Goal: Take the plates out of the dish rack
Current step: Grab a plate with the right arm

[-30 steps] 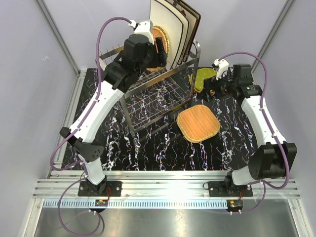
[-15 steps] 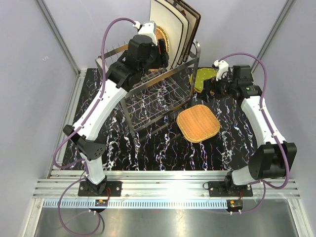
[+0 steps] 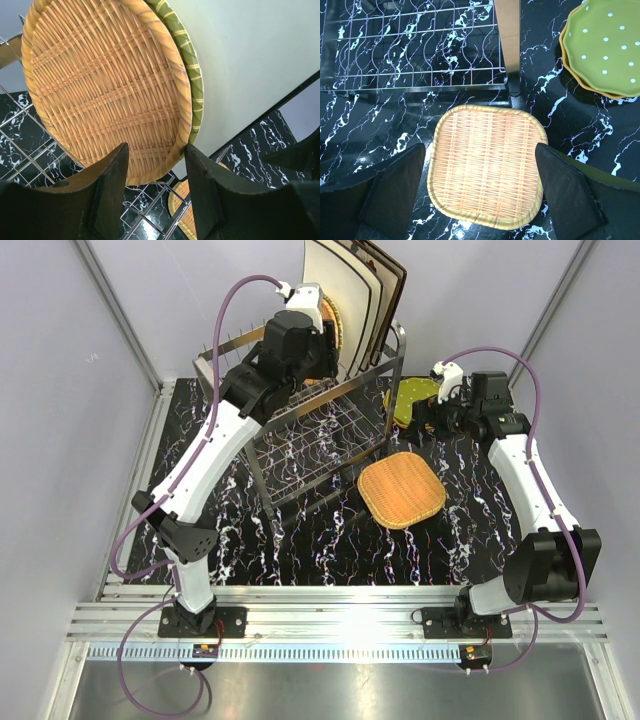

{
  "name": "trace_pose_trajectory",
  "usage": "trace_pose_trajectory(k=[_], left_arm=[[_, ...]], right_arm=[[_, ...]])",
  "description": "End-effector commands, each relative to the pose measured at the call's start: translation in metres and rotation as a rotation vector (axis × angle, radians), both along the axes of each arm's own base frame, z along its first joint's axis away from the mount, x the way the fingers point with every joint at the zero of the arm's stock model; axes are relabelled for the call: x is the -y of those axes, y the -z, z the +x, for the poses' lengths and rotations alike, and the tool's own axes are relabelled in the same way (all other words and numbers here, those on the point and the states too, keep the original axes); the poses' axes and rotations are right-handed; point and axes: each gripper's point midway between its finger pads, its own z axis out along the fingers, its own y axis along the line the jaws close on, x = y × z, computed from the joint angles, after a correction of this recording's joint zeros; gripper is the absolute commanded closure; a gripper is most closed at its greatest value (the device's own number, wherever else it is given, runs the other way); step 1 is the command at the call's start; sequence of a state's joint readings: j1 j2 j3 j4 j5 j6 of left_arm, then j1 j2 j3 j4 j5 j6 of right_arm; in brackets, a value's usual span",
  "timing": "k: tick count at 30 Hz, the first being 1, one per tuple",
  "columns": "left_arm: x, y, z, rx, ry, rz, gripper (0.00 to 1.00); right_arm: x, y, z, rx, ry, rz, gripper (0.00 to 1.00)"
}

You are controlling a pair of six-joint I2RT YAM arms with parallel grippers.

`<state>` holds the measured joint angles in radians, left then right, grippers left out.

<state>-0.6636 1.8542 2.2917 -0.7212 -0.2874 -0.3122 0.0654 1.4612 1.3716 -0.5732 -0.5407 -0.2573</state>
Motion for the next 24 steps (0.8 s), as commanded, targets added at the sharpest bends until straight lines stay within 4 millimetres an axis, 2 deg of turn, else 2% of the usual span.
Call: trace_pose_trajectory(k=[1,7,10,14,18,23,24], left_arm=[[-0.021,-0.024,0.007,0.079,-0.077,0.033,0.5],[-0.024,-0.021,0.009,0.089,-0.091,0.074,0.57],[-0.024,-0.021,0.009,0.11,-0.102,0.1,0.59],[-0.024,-0.028,0.002,0.142,-0.116,0.127,0.6],[-0.024,-0.031,-0.003,0.159,-0.123,0.119,0.62],[-0.029,-0.029,-0.011,0.156,-0.124,0.084,0.64],[-0.029,-0.023,-0.011,0.147,-0.123,0.086,0.64]], right_arm=[[-0.001,-0.022,-0.003,0.054,0.001,0.016,0.02],[-0.001,-0.029,-0.003,0.065,0.002,0.02,0.02],[-0.001,-0.042,-0.006,0.095,-0.005,0.018,0.02],[-0.004,-0.071,-0.015,0.169,-0.039,0.018,0.02],[-0.014,-0.104,-0.032,0.255,-0.108,0.055,0.02],[-0.029,-0.15,-0.05,0.327,-0.175,0.152,0.01],[-0.034,-0.159,-0.053,0.338,-0.205,0.179,0.01]])
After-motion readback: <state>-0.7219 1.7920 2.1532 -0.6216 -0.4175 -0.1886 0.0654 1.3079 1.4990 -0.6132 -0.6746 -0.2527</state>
